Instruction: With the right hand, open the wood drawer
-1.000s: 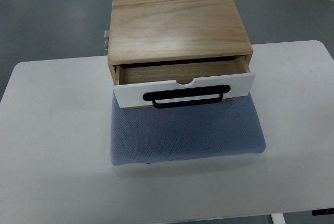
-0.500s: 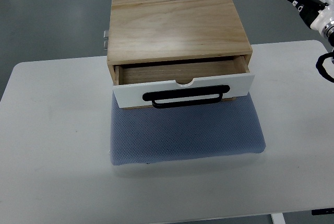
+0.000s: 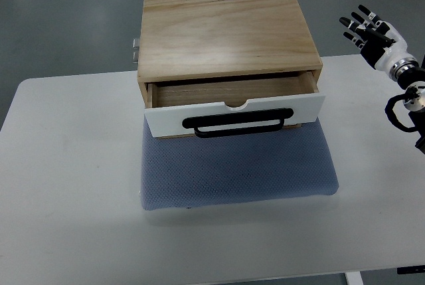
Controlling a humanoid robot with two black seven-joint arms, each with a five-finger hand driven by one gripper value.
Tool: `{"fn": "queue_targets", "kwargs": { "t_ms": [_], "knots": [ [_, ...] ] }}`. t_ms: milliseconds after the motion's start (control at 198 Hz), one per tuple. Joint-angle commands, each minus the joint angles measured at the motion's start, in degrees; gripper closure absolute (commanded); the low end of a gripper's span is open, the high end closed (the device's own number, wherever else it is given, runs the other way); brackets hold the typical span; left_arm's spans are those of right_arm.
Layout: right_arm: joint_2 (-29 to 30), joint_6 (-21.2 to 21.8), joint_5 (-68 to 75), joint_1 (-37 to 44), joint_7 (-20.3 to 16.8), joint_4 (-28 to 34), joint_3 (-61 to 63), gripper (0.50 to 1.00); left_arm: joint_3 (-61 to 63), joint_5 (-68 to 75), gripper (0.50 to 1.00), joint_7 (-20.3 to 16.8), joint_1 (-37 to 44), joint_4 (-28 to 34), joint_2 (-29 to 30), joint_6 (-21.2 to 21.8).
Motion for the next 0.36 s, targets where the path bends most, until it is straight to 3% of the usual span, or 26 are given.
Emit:
{"fn": "queue_targets", "kwargs": {
  "t_ms": [0,354],
  "knots": [
    [0.41,3.11,0.00,-0.43,-0.14,0.03,0.08,0.556,-0.02,0.00,0.500,-0.02,0.00,0.00,0.00,-0.01],
    [1.73,3.55,3.87,-1.92,-0.75,0.03,0.26,0.556,-0.02,0.00,0.500,0.07,0.09,0.00,0.00,0.08]
  ]
}}
